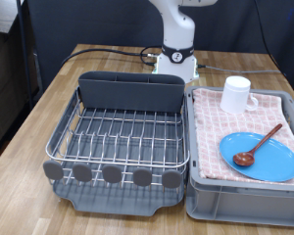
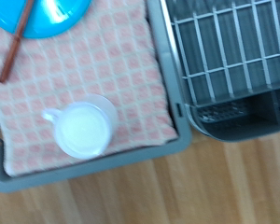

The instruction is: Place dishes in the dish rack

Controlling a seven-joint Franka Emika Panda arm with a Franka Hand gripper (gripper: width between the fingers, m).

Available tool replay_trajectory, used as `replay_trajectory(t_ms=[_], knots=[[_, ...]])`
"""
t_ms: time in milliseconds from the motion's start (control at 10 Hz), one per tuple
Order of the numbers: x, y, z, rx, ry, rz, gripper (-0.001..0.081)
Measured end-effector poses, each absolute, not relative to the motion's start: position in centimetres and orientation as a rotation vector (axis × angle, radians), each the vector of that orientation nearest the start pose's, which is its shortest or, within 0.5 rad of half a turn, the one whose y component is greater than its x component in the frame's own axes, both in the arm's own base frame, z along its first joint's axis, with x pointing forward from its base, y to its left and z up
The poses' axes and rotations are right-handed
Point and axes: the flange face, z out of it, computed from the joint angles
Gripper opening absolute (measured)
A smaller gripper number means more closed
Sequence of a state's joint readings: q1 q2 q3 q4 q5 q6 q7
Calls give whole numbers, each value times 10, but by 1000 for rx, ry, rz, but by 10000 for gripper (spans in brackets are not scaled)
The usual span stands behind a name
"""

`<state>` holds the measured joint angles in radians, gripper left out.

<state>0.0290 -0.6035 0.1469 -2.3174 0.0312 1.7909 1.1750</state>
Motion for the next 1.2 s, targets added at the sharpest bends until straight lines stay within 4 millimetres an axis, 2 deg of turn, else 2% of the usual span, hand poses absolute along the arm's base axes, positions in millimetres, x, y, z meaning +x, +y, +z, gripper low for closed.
replay_trajectory(t_ms=[200, 500, 800, 1200], knots=[[394, 90, 556, -2712, 1546, -106, 803], [397, 97, 553, -2723, 1547, -115, 803], [426, 125, 542, -2673, 1572, -180, 803], [457, 157, 533, -2560, 1739, -209, 803]])
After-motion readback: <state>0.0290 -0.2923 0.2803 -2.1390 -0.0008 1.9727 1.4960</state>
